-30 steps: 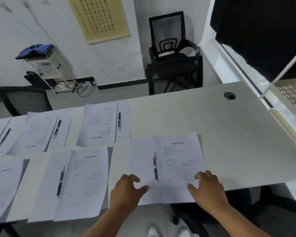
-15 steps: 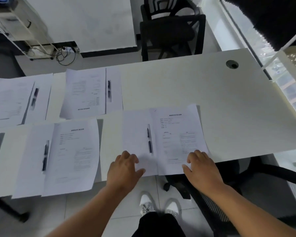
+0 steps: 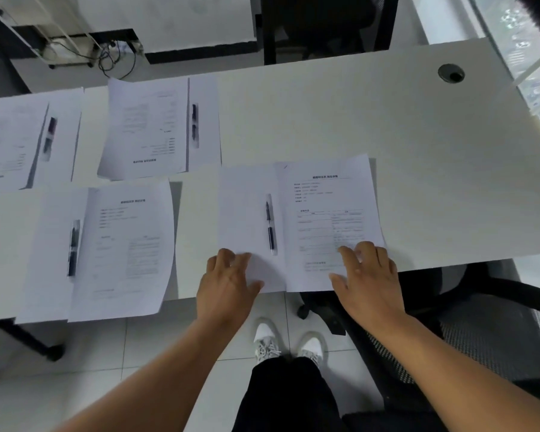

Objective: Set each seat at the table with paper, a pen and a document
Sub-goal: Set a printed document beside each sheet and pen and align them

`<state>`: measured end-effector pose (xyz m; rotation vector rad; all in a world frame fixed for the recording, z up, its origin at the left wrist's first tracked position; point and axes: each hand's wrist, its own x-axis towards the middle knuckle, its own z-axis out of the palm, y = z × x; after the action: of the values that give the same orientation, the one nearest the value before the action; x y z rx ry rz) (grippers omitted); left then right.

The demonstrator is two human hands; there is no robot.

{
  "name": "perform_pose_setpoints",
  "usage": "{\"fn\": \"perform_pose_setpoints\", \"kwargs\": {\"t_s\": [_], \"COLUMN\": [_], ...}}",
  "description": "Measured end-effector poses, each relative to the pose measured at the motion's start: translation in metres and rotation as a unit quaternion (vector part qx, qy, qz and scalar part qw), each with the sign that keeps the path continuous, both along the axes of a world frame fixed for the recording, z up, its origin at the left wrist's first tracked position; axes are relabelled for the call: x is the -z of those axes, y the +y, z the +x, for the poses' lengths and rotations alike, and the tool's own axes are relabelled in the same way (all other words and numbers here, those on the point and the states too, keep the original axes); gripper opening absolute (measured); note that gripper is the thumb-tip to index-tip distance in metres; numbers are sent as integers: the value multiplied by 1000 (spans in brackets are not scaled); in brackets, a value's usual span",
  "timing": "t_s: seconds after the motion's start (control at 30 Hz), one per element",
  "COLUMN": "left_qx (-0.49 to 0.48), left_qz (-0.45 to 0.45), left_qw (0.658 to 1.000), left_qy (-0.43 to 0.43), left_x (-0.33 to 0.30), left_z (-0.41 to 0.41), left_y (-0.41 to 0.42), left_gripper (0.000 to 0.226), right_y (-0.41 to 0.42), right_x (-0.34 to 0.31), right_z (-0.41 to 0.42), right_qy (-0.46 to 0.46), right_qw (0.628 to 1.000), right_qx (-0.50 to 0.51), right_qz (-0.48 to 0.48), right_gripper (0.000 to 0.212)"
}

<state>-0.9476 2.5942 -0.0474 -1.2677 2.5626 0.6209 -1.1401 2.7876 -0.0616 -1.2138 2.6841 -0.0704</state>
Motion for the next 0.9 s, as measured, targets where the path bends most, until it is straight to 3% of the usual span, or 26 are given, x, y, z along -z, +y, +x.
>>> {"fn": "perform_pose_setpoints", "kwargs": {"t_s": [0.2,0.9], "left_qx": [-7,15], "left_qz": [3,-2], "left_qw": [1000,1000], "left_qy": [-7,-13], "left_x": [1,1], "left_z": [-9,-23], "left_y": [5,-2], "left_gripper": [56,63], "right_y": [-2,1], "right_x": [1,-5], "right_z": [1,-32], "right_qy": [-17,-30], "right_qw": [1000,999], "right_qx": [23,7], "right_qz": [12,19], "right_gripper": [59,63]}}
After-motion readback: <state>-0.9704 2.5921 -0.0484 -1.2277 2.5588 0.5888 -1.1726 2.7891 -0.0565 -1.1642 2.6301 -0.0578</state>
